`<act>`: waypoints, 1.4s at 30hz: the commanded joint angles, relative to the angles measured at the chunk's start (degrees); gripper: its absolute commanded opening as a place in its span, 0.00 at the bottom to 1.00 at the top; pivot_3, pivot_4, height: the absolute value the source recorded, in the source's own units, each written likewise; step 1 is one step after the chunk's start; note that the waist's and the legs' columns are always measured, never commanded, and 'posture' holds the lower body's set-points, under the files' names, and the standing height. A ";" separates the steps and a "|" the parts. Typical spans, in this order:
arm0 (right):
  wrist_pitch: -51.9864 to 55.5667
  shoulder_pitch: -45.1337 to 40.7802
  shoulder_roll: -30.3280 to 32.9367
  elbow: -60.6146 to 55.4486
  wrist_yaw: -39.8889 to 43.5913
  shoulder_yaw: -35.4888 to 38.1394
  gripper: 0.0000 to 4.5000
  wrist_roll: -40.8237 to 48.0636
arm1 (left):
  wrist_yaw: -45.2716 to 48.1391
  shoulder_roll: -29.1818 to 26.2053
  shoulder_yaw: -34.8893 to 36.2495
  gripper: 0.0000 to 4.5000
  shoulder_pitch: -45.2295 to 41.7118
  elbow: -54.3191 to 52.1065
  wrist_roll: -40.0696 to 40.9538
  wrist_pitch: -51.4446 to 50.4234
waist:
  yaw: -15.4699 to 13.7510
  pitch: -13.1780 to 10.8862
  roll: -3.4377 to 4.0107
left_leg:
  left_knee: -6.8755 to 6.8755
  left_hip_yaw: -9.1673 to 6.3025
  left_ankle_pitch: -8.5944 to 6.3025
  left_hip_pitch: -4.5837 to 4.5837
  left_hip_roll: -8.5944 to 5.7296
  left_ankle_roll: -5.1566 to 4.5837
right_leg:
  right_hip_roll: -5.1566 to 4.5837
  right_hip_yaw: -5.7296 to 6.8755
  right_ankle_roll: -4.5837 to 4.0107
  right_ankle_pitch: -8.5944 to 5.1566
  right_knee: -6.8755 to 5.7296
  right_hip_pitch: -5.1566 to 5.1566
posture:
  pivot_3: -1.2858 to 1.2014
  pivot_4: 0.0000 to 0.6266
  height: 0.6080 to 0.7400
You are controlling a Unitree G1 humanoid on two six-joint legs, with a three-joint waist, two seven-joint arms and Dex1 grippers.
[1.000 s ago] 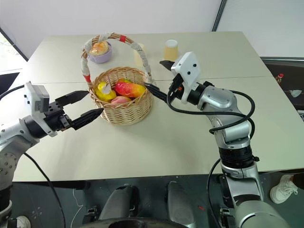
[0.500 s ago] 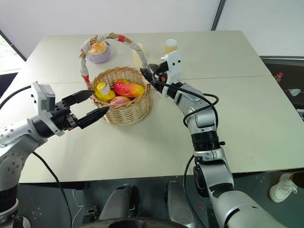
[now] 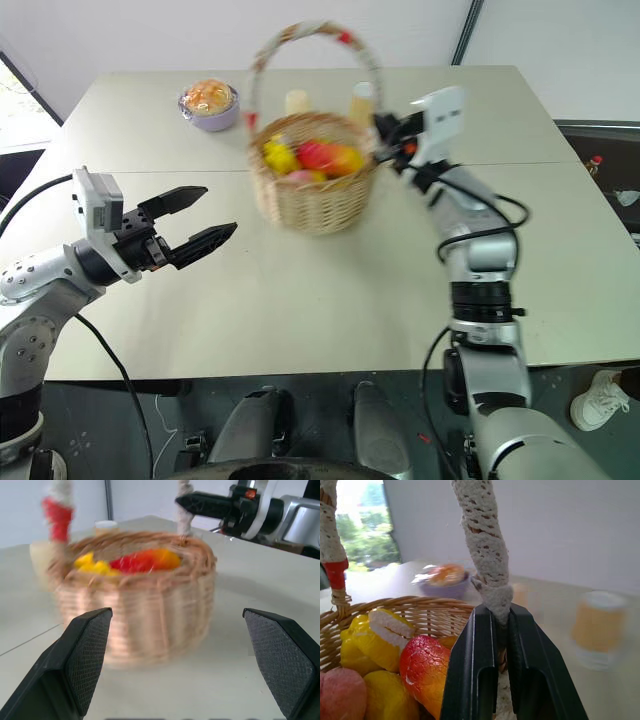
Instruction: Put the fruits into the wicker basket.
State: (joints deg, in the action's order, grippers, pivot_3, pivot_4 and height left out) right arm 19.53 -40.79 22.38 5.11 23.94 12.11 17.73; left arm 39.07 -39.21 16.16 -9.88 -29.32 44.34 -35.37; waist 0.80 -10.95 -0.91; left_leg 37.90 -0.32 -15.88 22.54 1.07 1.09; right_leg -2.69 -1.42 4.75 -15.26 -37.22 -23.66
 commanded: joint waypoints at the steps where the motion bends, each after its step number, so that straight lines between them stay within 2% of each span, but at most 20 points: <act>1: -5.61 -0.33 5.20 2.26 -4.73 6.28 0.00 -2.91 | 0.65 0.56 -1.33 1.00 -2.40 0.50 -0.77 1.95 | 0.01 0.00 0.00 | 0.00 0.01 -0.01 0.00 -0.08 -0.01 | 0.00 -0.01 0.00 0.00 0.01 0.00 | 0.52 0.24 1.00; 6: -10.60 -1.13 9.48 12.32 -10.57 10.21 0.00 -5.84 | 1.21 1.54 -3.53 1.00 -5.37 3.01 -2.45 3.62 | 0.49 -0.01 0.01 | -0.01 0.07 0.00 -0.03 -0.08 -0.01 | 0.07 -0.05 0.00 0.00 0.00 0.00 | 0.52 0.24 1.00; 10: -12.64 -1.08 9.93 16.71 -11.71 11.14 0.00 -5.74 | 1.81 1.92 -4.18 1.00 -6.48 4.09 -3.12 4.22 | 1.16 -0.09 0.14 | -0.02 0.11 0.00 -0.06 -0.05 -0.02 | 0.14 -0.09 0.01 0.00 -0.03 0.00 | 0.52 0.24 1.00; 14: -12.35 0.47 10.14 14.82 -12.20 11.58 0.39 -5.18 | 2.13 1.89 -4.11 1.00 -6.61 4.65 -3.53 4.53 | 1.62 -0.11 0.19 | -0.02 0.07 0.00 -0.04 -0.04 -0.02 | 0.13 -0.09 0.02 0.00 -0.03 -0.01 | 0.52 0.24 1.00; 18: -11.22 3.52 11.64 10.39 -12.09 12.28 0.85 -5.22 | 1.97 1.68 -3.42 1.00 -6.36 5.19 -4.27 4.82 | 1.44 -0.11 0.19 | -0.02 0.03 0.00 -0.04 -0.04 -0.02 | 0.12 -0.09 0.02 0.00 -0.03 0.01 | 0.52 0.24 1.00; 20: -10.51 6.39 12.80 7.22 -10.45 13.38 0.85 -3.97 | 1.69 1.11 -2.69 1.00 -5.85 5.87 -4.99 4.57 | 1.22 -0.11 0.19 | -0.02 0.03 0.00 -0.04 -0.05 -0.02 | 0.09 -0.08 0.03 0.00 -0.02 0.02 | 0.52 0.24 1.00; 23: -7.91 14.59 15.36 0.47 -3.76 15.12 0.85 -0.19 | 1.55 -0.22 -0.91 1.00 -3.19 7.76 -7.05 4.80 | 0.91 -0.11 0.18 | -0.03 0.00 0.00 -0.04 -0.06 -0.03 | 0.08 -0.08 0.04 -0.01 0.00 0.05 | 0.52 0.24 1.00; 26: -6.04 24.72 17.96 -7.29 6.22 12.87 0.85 3.35 | 1.14 -1.07 2.05 1.00 1.16 10.44 -8.90 5.80 | 0.56 -0.11 0.19 | -0.06 0.02 -0.07 -0.09 -0.02 -0.13 | 0.11 -0.08 0.06 -0.04 0.05 0.08 | 0.52 0.24 1.00; 30: -5.63 31.02 18.66 -14.12 14.93 6.94 0.85 4.97 | -0.32 -0.55 4.63 1.00 4.72 13.63 -10.48 6.79 | 0.67 -0.11 0.19 | -0.02 0.11 -0.07 -0.18 0.26 -0.13 | 0.17 -0.09 0.06 -0.03 0.04 0.12 | 0.52 0.24 1.00; 36: -5.43 32.04 17.29 -16.50 20.01 -0.25 0.85 4.59 | -1.51 1.10 6.85 1.00 9.87 14.71 -12.24 9.77 | 0.18 -0.10 0.17 | 0.02 0.12 -0.06 -0.23 0.36 -0.12 | 0.25 -0.08 0.02 -0.05 0.06 0.19 | 0.52 0.24 1.00; 42: -7.02 29.42 17.35 -12.39 21.43 -1.27 0.85 3.73 | -2.41 2.15 8.60 1.00 12.47 13.57 -11.59 10.38 | -0.20 -0.10 0.15 | 0.02 0.08 -0.06 -0.16 0.25 -0.12 | 0.09 -0.04 0.02 -0.05 0.09 0.17 | 0.52 0.24 1.00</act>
State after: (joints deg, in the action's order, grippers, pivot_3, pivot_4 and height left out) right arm 13.82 -10.42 39.40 -7.33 44.79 9.72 21.39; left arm 36.88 -36.94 22.72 2.44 -13.72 32.54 -26.36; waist 0.59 -11.05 -0.76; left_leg 37.92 -0.26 -15.95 22.38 1.32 0.97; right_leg -2.60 -1.45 4.77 -15.31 -37.13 -23.48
